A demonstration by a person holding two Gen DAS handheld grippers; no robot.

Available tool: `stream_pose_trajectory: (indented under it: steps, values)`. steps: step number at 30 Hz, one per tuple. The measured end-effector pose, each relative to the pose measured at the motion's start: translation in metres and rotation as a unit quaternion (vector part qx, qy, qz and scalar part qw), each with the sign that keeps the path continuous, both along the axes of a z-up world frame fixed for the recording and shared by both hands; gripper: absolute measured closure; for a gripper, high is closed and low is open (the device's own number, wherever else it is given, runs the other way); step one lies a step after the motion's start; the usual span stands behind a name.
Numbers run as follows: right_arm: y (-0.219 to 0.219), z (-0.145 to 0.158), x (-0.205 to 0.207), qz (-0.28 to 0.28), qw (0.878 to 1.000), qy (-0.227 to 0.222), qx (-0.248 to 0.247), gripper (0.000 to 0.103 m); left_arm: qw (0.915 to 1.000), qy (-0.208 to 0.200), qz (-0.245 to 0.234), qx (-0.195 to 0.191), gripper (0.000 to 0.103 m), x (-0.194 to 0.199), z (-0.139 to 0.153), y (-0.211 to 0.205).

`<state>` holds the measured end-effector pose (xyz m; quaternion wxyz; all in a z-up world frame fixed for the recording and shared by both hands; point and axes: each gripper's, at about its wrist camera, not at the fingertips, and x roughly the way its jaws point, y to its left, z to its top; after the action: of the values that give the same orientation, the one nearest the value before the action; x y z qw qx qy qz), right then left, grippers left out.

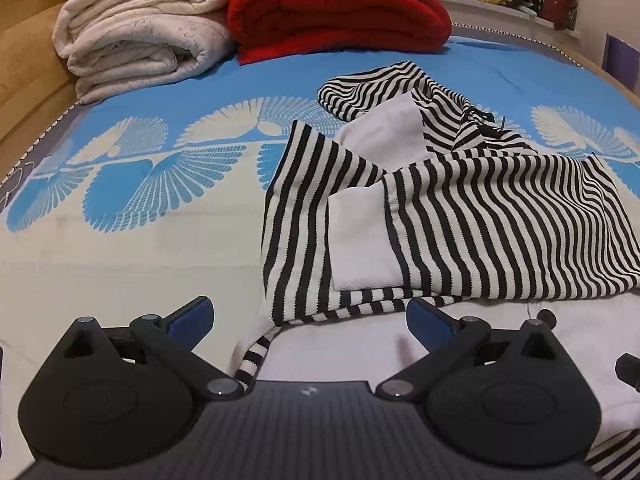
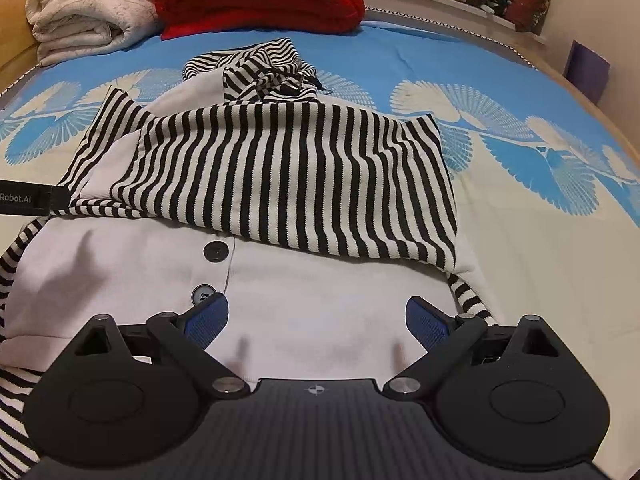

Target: Fold small clothes

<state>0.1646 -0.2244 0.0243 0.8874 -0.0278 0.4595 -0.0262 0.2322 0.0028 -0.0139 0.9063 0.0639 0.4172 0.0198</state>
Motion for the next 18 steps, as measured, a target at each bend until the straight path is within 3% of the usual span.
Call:
stream_pose_trajectory:
  steps: [18]
  values:
    - [-0.0024, -0.0032, 0.0097, -0.019, 1.0, 0.006, 0.022, 0.007, 0.9999, 0.002, -0.001, 0.014, 0.0, 0.0032, -0.0005, 0.0009]
